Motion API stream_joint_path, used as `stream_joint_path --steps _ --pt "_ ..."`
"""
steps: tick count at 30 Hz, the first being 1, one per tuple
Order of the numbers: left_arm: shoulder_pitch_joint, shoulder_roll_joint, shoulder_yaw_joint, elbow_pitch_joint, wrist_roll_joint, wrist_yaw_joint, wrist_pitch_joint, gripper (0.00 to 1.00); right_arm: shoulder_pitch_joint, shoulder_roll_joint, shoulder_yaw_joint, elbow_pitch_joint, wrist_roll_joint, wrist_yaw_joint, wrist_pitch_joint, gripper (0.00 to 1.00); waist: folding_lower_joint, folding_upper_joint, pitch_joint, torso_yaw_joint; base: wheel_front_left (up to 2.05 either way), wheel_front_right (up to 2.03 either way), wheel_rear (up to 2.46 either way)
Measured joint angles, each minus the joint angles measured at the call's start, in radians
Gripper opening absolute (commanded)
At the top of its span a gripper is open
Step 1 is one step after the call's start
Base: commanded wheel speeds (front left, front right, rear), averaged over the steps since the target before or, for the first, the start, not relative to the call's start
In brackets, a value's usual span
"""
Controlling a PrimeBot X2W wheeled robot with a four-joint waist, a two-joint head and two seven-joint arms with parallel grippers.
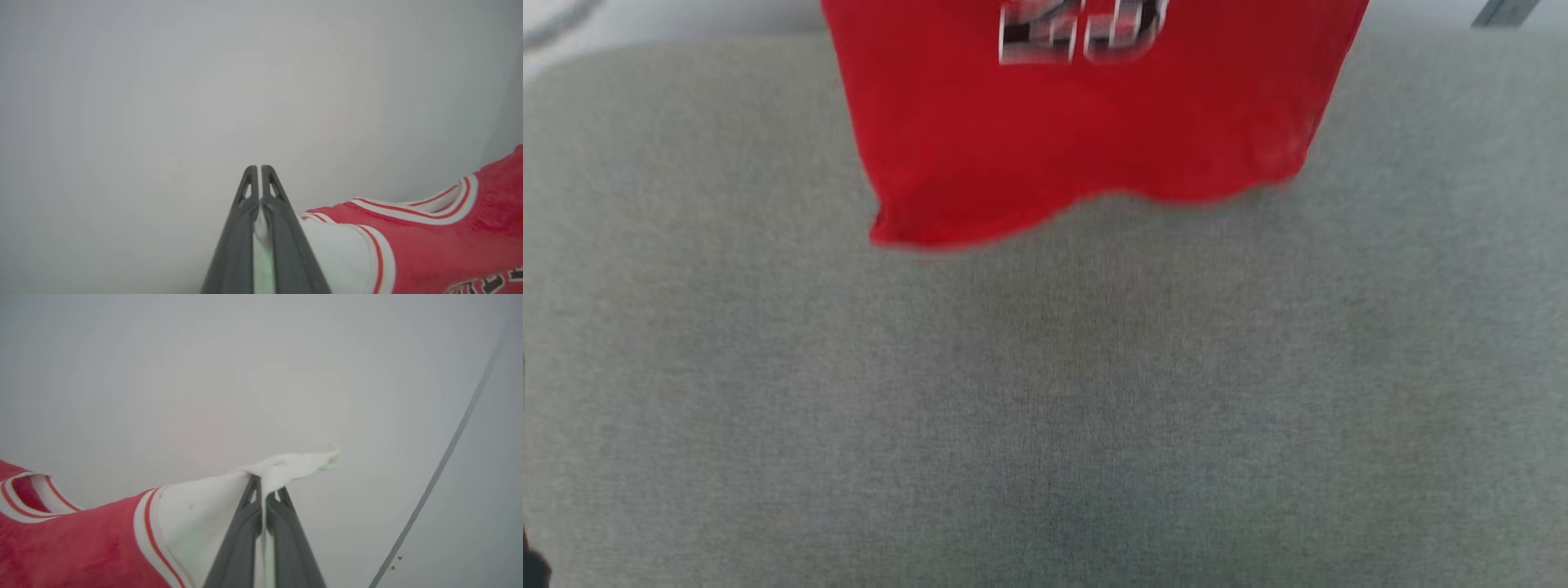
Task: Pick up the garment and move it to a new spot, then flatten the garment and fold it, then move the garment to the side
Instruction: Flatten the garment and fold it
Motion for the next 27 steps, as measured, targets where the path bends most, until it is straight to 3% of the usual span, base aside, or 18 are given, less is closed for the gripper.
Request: stream_joint_path --steps 7,11,13,21,27 --pt "-0.181 -0.031 -0.038 0.116 0.127 -0.007 -0.382 0.00 -0.172 0.049 -0.023 0.184 -0.196 0.000 -0.357 0.00 0.0000 -0.0001 0.106 0.001 0.00 0.00 0.00" --pt "-0.240 -0.046 -0.049 0.164 0.171 -0.006 -0.598 0.00 -0.247 0.055 -0.049 0.256 -0.301 0.000 -0.503 0.00 0.0000 0.0000 0.146 0.006 0.00 0.00 0.00" --pt "-0.242 -0.053 -0.057 0.204 0.171 -0.012 -0.653 0.00 -0.258 0.062 -0.052 0.293 -0.337 0.000 -0.532 0.00 0.0000 0.0000 0.160 0.010 0.00 0.00 0.00" --pt "-0.113 -0.072 -0.106 0.378 0.147 -0.039 -0.679 0.00 -0.163 0.095 0.021 0.457 -0.325 0.000 -0.541 0.00 0.0000 -0.0001 0.175 0.026 0.00 0.00 0.00" --pt "0.066 -0.112 -0.152 0.476 0.028 -0.043 -0.499 0.00 -0.007 0.116 0.130 0.511 -0.150 0.000 -0.476 0.00 0.0000 0.0000 0.156 0.039 0.00 0.00 0.00"
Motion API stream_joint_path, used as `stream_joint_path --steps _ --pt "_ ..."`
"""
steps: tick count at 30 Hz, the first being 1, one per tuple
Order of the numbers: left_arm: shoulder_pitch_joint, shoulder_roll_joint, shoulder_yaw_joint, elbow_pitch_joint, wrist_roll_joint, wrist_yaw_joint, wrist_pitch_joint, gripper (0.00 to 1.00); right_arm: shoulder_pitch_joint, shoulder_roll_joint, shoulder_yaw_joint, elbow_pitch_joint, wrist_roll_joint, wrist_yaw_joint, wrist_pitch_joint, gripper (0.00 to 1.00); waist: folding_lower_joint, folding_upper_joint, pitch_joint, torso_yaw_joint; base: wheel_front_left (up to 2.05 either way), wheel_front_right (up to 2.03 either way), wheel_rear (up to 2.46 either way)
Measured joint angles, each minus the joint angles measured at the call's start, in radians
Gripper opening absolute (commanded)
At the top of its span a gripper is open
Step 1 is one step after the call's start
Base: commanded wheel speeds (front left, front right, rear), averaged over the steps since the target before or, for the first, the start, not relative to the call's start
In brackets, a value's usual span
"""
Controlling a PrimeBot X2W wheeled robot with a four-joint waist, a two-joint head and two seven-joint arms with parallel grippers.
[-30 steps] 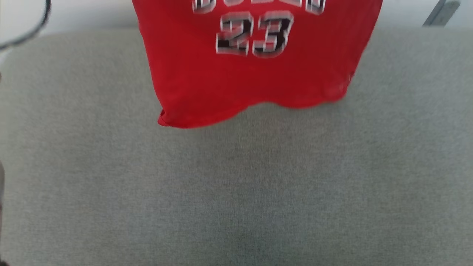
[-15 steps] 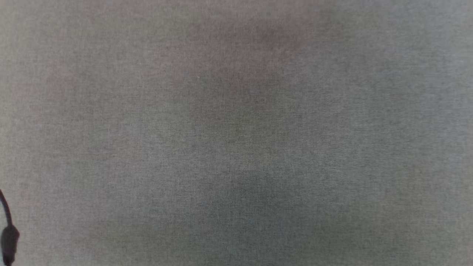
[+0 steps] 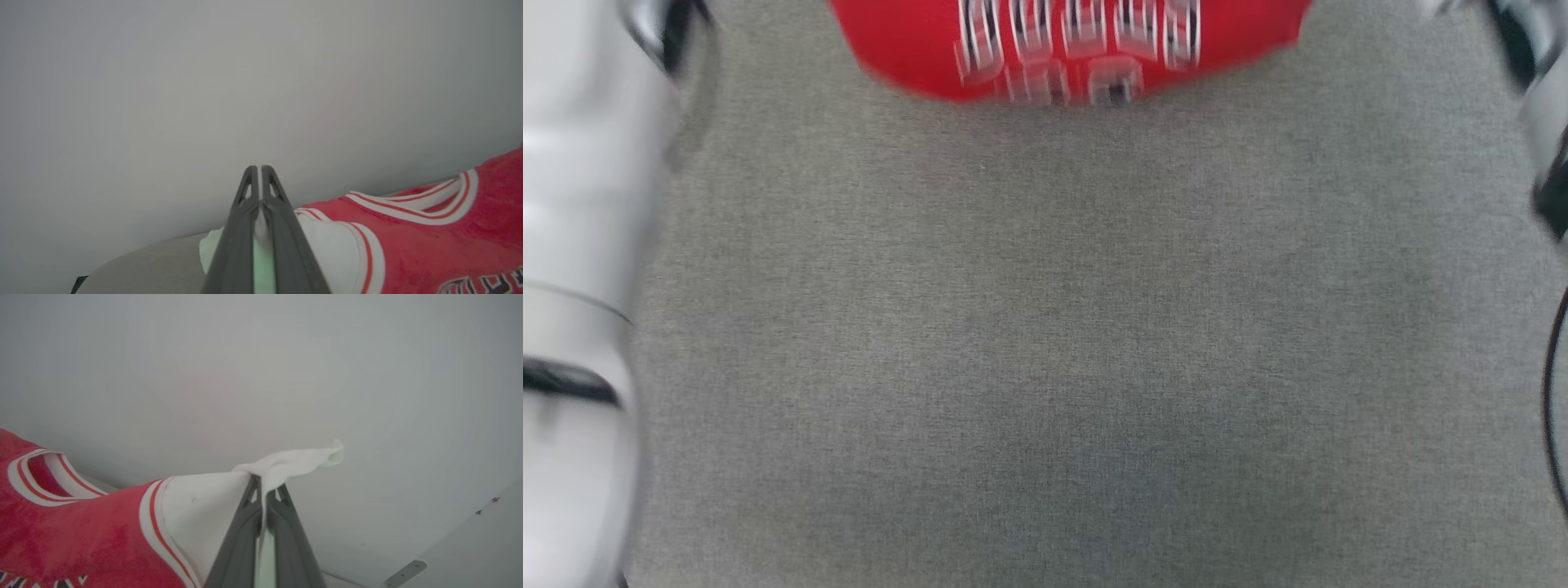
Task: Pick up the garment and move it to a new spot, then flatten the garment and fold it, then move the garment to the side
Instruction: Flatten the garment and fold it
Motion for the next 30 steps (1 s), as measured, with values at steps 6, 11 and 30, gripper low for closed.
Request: stream_joint_path --steps 6,11,30 --pt "0.188 0.019 -0.072 -0.088 -0.170 -0.001 0.228 0.00 0.175 -0.028 0.111 -0.119 0.207 0.000 0.139 0.00 -0.0001 0.0000 -0.035 0.009 0.00 0.00 0.00" --pt "0.352 0.078 -0.100 -0.209 -0.289 -0.001 0.377 0.00 0.349 -0.132 0.195 -0.336 0.376 0.000 0.267 0.00 0.0000 0.0000 -0.068 0.012 0.00 0.00 0.00" --pt "1.052 0.374 -0.049 -0.961 -0.435 0.299 0.510 0.00 0.989 -0.567 0.263 -1.046 0.546 0.000 0.521 0.00 0.0000 0.0000 -0.108 0.009 0.00 0.00 0.00"
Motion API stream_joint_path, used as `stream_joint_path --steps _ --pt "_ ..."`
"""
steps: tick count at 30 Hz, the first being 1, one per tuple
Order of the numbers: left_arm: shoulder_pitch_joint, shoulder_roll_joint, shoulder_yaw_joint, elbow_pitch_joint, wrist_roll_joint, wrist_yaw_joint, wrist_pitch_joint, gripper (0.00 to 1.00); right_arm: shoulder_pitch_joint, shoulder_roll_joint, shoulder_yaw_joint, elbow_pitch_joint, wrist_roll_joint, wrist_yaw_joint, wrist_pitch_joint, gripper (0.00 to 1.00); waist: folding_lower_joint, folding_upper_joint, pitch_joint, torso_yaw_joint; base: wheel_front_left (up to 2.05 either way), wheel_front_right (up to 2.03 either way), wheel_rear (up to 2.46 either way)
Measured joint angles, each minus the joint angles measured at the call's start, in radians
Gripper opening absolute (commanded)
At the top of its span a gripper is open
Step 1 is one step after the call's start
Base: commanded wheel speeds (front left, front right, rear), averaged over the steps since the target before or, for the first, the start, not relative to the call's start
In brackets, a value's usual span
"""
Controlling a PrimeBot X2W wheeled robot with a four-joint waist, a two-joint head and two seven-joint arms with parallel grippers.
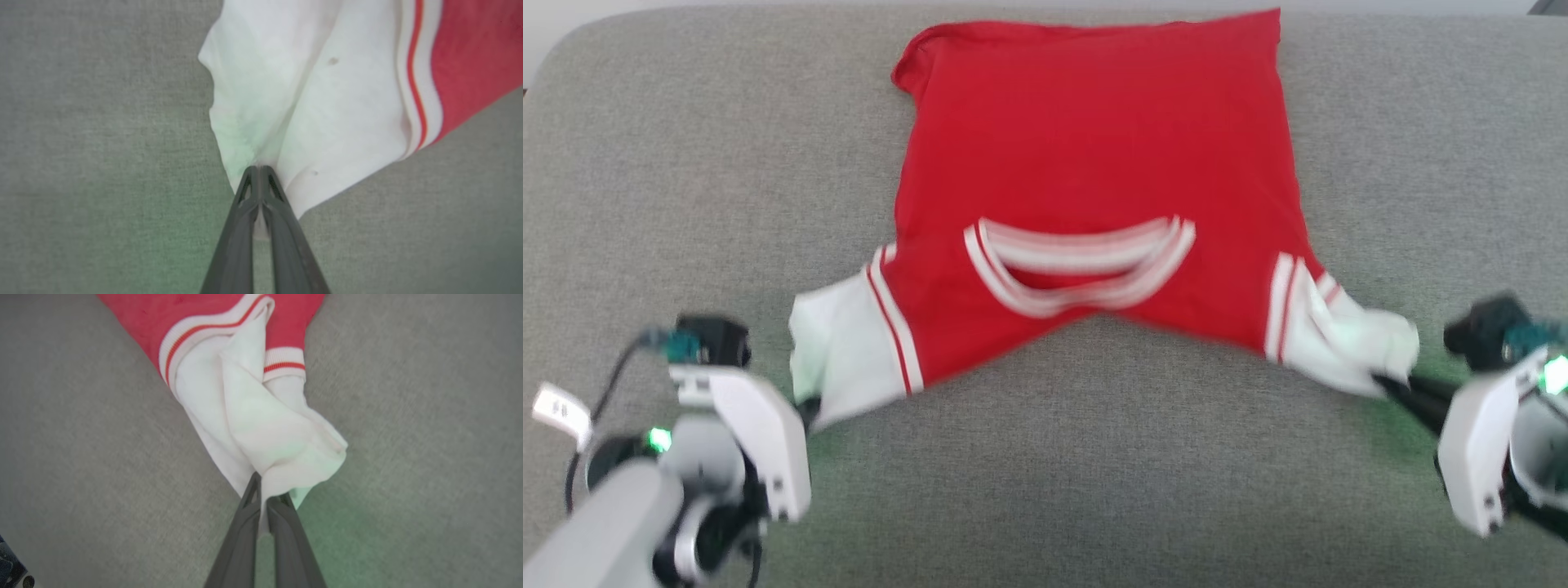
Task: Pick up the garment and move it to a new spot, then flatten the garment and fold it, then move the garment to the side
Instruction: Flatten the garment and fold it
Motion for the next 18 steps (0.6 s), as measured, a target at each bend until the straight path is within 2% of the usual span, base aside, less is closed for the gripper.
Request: stream_joint_path --steps 8,14,18 --pt "0.200 0.048 -0.005 -0.135 0.006 0.129 -0.030 0.00 0.164 -0.065 0.027 -0.080 0.017 0.000 0.061 0.00 0.0000 0.0000 -0.020 -0.006 0.00 0.00 0.00" --pt "0.298 0.027 -0.006 -0.172 -0.016 0.166 -0.064 0.00 0.256 -0.054 0.003 -0.092 0.077 0.000 0.104 0.00 0.0000 0.0000 -0.034 -0.011 0.00 0.00 0.00" --pt "0.333 0.015 -0.008 -0.184 -0.025 0.175 -0.087 0.00 0.300 -0.034 -0.025 -0.092 0.087 0.000 0.137 0.00 0.0000 0.0000 -0.038 -0.008 0.00 0.00 0.00"
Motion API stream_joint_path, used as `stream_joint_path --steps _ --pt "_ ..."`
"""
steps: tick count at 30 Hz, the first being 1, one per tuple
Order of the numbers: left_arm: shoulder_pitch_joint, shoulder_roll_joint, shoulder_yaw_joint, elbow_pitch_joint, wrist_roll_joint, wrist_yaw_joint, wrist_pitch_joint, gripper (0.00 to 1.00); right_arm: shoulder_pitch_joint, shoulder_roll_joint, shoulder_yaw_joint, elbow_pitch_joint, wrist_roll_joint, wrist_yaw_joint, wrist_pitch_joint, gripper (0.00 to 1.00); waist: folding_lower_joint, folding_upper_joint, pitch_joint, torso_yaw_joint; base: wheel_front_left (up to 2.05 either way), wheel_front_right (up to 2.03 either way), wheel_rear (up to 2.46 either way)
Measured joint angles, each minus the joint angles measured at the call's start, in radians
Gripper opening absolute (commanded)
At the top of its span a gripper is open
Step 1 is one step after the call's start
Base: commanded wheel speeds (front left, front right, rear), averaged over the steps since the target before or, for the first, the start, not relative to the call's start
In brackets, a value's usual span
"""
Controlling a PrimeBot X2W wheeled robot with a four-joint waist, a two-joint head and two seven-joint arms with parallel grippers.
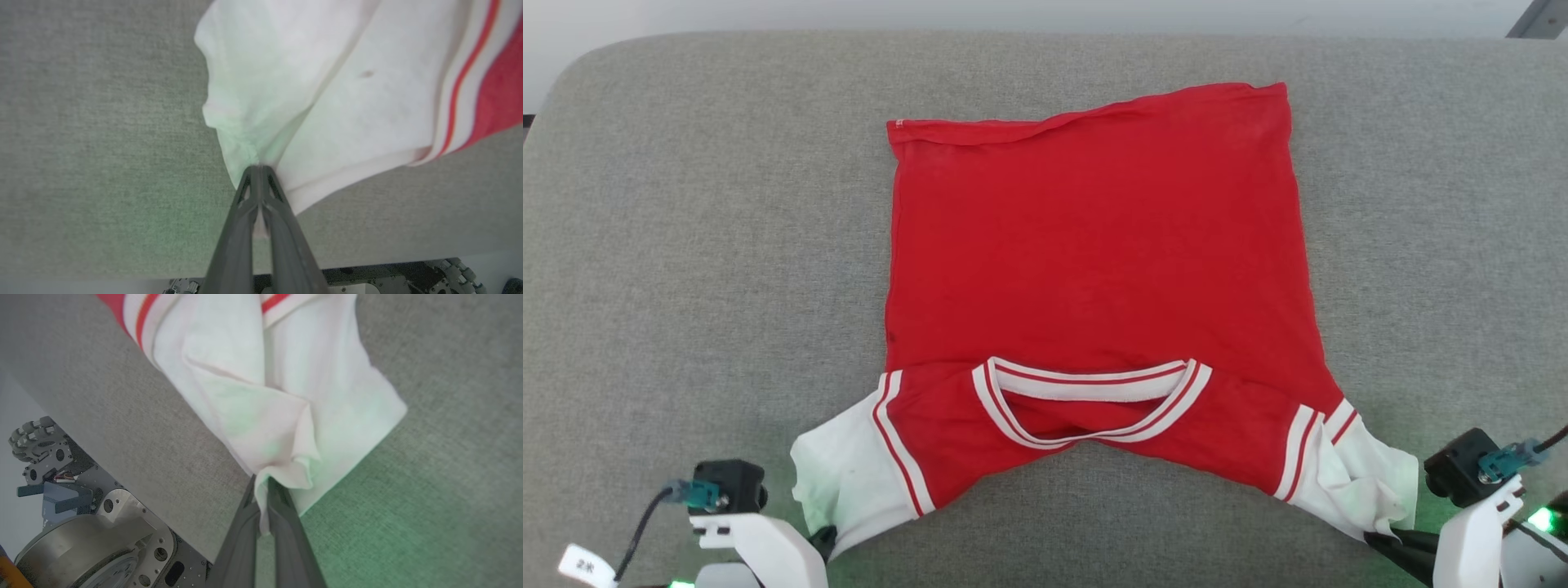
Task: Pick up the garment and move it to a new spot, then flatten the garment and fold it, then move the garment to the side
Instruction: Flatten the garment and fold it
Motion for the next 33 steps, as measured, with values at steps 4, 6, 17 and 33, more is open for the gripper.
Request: stream_joint_path --steps 4,6,17,33 --pt "0.019 -0.010 0.000 -0.009 0.005 0.007 -0.035 0.00 0.038 0.032 -0.064 0.003 0.000 0.001 0.026 0.98 0.0000 0.0000 0.003 0.007 0.00 0.00 0.00" --pt "0.022 -0.016 0.000 -0.015 0.005 0.004 -0.047 0.00 0.053 0.051 -0.110 -0.005 -0.004 0.003 0.056 1.00 0.0000 0.0000 0.006 0.014 0.00 0.00 0.00" --pt "-0.016 -0.051 -0.017 -0.037 0.041 -0.006 -0.078 0.00 0.019 0.159 -0.467 -0.270 -0.097 0.000 0.246 1.00 0.0000 0.0000 0.055 0.065 0.00 0.00 0.00" --pt "-0.173 -0.158 -0.094 -0.008 0.102 -0.073 -0.083 0.00 -0.570 0.309 -0.501 0.149 -0.359 0.000 0.260 1.00 0.0000 0.0000 0.162 0.184 0.00 0.00 0.00"
